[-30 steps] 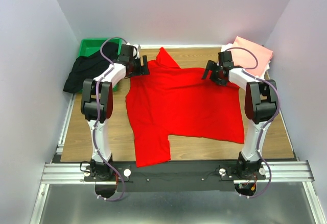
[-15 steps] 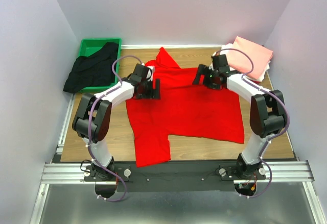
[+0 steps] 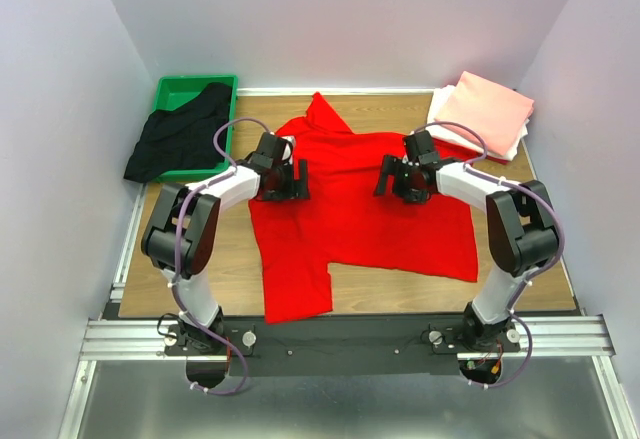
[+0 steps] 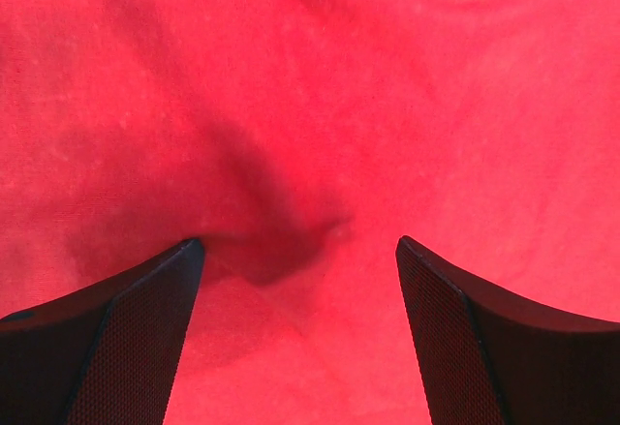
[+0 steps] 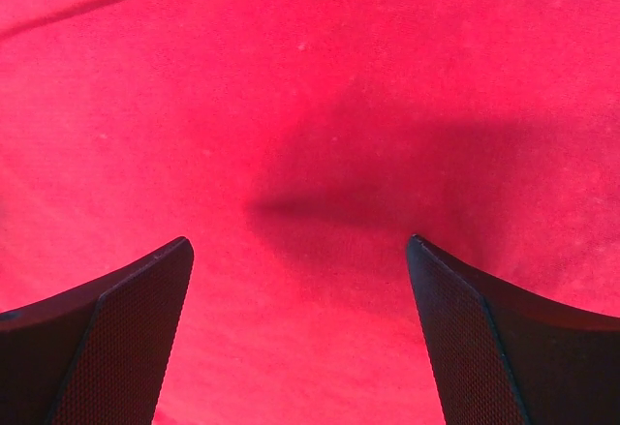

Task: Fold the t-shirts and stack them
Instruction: Flatten the tshirt out, then fold the tshirt

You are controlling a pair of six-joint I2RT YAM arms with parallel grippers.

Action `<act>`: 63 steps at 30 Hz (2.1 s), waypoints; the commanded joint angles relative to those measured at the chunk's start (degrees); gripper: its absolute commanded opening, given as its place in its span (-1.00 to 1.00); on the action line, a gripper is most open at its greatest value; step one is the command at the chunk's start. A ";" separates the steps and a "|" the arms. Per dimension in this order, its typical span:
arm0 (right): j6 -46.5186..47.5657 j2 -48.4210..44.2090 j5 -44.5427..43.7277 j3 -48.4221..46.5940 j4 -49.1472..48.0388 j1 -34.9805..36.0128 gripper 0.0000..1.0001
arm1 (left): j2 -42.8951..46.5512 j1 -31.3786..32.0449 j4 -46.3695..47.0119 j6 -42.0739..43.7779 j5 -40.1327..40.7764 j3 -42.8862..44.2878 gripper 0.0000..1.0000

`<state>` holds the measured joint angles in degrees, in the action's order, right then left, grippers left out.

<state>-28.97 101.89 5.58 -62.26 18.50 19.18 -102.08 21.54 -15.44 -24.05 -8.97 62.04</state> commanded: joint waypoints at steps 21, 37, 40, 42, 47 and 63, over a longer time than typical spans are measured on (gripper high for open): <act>-3.20 15.08 -7.87 -12.97 2.24 -2.39 0.95 | -20.33 -6.42 -4.42 5.33 -2.10 22.93 0.78; -0.83 23.18 -4.37 -26.76 4.79 -4.94 0.95 | -31.07 -7.30 -11.10 9.55 -2.54 45.86 0.78; 0.75 23.53 -2.86 -28.44 4.79 -4.85 0.95 | -30.20 -7.30 -12.24 10.86 -2.72 50.35 0.78; 1.28 23.18 -1.72 -29.67 4.88 -4.85 0.95 | -27.49 -7.13 -12.16 11.92 -2.37 51.25 0.78; 1.46 20.46 -0.31 -30.20 4.96 -4.94 0.96 | -16.42 -7.04 -11.64 11.67 4.47 42.67 0.78; 0.93 5.70 -2.07 -16.86 5.23 -4.94 0.96 | 24.03 -5.72 -15.67 -6.35 10.20 -13.60 0.22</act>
<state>-28.47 110.50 4.21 -82.89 22.83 14.52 -83.48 15.40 -28.62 -25.17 -0.34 51.70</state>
